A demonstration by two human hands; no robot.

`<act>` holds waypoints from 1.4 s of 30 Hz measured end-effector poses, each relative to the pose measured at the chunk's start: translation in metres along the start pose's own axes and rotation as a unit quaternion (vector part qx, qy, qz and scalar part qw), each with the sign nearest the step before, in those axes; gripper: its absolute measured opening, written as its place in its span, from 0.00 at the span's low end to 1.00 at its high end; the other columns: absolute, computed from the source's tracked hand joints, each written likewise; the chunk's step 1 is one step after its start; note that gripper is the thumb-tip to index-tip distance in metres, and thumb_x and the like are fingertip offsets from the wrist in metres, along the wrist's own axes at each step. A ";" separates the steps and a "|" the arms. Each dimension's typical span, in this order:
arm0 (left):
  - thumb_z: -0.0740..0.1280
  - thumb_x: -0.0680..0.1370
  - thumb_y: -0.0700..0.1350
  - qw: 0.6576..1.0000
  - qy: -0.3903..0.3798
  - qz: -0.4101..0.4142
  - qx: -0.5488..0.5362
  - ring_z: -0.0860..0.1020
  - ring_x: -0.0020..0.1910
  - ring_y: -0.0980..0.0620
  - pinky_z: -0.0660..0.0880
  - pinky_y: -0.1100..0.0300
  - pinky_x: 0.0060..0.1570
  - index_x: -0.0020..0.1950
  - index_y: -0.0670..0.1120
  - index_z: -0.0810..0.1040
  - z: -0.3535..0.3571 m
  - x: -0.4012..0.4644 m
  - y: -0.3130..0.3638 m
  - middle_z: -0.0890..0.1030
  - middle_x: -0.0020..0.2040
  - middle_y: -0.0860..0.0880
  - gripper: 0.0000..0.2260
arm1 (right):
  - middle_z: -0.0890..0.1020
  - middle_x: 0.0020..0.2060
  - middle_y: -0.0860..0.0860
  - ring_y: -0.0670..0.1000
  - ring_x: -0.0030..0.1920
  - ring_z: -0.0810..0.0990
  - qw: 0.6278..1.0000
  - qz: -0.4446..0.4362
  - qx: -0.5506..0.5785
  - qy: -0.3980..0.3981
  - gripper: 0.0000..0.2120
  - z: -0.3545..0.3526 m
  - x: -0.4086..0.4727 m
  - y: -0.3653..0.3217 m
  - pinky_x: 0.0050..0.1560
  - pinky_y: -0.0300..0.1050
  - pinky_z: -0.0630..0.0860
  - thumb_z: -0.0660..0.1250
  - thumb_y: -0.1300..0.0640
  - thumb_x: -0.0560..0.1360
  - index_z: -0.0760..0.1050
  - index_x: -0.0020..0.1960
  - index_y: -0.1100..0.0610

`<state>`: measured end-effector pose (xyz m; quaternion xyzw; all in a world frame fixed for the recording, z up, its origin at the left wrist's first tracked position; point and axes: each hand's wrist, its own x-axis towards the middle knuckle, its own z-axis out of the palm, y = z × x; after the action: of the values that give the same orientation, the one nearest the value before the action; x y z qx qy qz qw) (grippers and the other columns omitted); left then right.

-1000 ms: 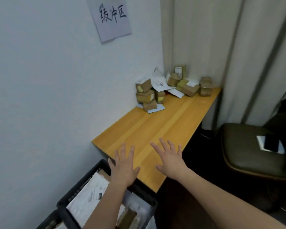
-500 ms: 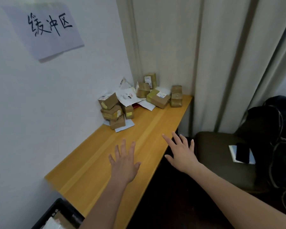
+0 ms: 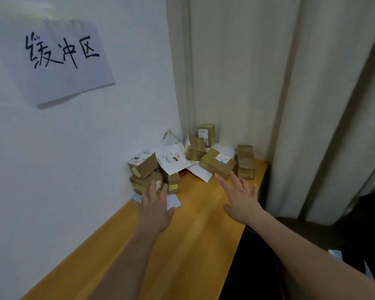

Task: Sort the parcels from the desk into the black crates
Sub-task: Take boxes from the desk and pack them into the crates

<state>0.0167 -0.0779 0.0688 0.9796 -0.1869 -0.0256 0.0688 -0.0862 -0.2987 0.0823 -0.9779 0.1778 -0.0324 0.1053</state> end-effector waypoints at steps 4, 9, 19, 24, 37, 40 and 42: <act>0.56 0.82 0.60 1.000 0.018 0.000 -0.018 0.45 0.79 0.40 0.52 0.35 0.72 0.80 0.56 0.47 -0.008 0.051 -0.002 0.39 0.80 0.48 0.30 | 0.43 0.79 0.53 0.60 0.78 0.46 1.000 -0.002 -0.011 -0.012 0.45 -0.002 0.051 -0.002 0.74 0.71 0.48 0.68 0.52 0.78 0.37 0.78 0.36; 0.58 0.81 0.59 0.997 -0.005 -0.060 -0.052 0.46 0.79 0.42 0.51 0.36 0.74 0.79 0.59 0.50 0.002 0.101 -0.022 0.41 0.80 0.49 0.29 | 0.41 0.79 0.53 0.61 0.78 0.44 0.998 -0.030 0.000 -0.063 0.50 0.018 0.125 -0.015 0.74 0.71 0.47 0.71 0.54 0.75 0.36 0.77 0.36; 0.59 0.81 0.59 0.966 -0.065 -0.228 -0.105 0.49 0.78 0.39 0.55 0.39 0.72 0.80 0.55 0.45 0.040 0.218 -0.046 0.41 0.80 0.46 0.33 | 0.35 0.79 0.53 0.62 0.78 0.40 0.960 -0.201 0.034 -0.191 0.45 0.074 0.324 -0.067 0.74 0.70 0.46 0.68 0.46 0.77 0.38 0.79 0.38; 0.63 0.81 0.57 0.905 -0.077 -0.326 -0.262 0.58 0.76 0.40 0.58 0.49 0.72 0.79 0.48 0.53 0.037 0.264 -0.047 0.58 0.76 0.40 0.32 | 0.36 0.79 0.50 0.61 0.78 0.40 0.941 -0.231 0.052 -0.242 0.44 0.088 0.407 -0.082 0.75 0.65 0.49 0.69 0.49 0.77 0.41 0.79 0.40; 0.65 0.81 0.51 0.662 0.075 -0.428 -0.611 0.57 0.77 0.44 0.59 0.45 0.72 0.81 0.49 0.48 0.031 0.334 -0.066 0.55 0.80 0.47 0.35 | 0.49 0.80 0.50 0.56 0.79 0.52 0.874 -0.291 0.220 -0.321 0.43 0.133 0.473 -0.129 0.75 0.55 0.56 0.70 0.58 0.77 0.45 0.81 0.47; 0.67 0.79 0.55 0.634 0.082 -0.449 -0.623 0.63 0.75 0.42 0.63 0.42 0.70 0.80 0.50 0.51 0.035 0.346 -0.078 0.62 0.78 0.45 0.36 | 0.61 0.76 0.52 0.56 0.75 0.62 0.856 -0.270 0.270 -0.348 0.44 0.144 0.478 -0.142 0.72 0.53 0.64 0.71 0.58 0.75 0.45 0.80 0.45; 0.67 0.77 0.59 0.630 0.093 -0.465 -0.615 0.76 0.64 0.44 0.70 0.45 0.62 0.78 0.46 0.58 0.041 0.352 -0.086 0.77 0.67 0.42 0.35 | 0.62 0.76 0.52 0.57 0.74 0.64 0.851 -0.231 0.297 -0.367 0.45 0.152 0.482 -0.150 0.72 0.54 0.66 0.70 0.52 0.76 0.43 0.80 0.46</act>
<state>0.3722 -0.1338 0.0073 0.6643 0.3601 -0.0714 0.6511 0.4312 -0.3028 -0.0204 -0.8538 -0.1231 0.2541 0.4374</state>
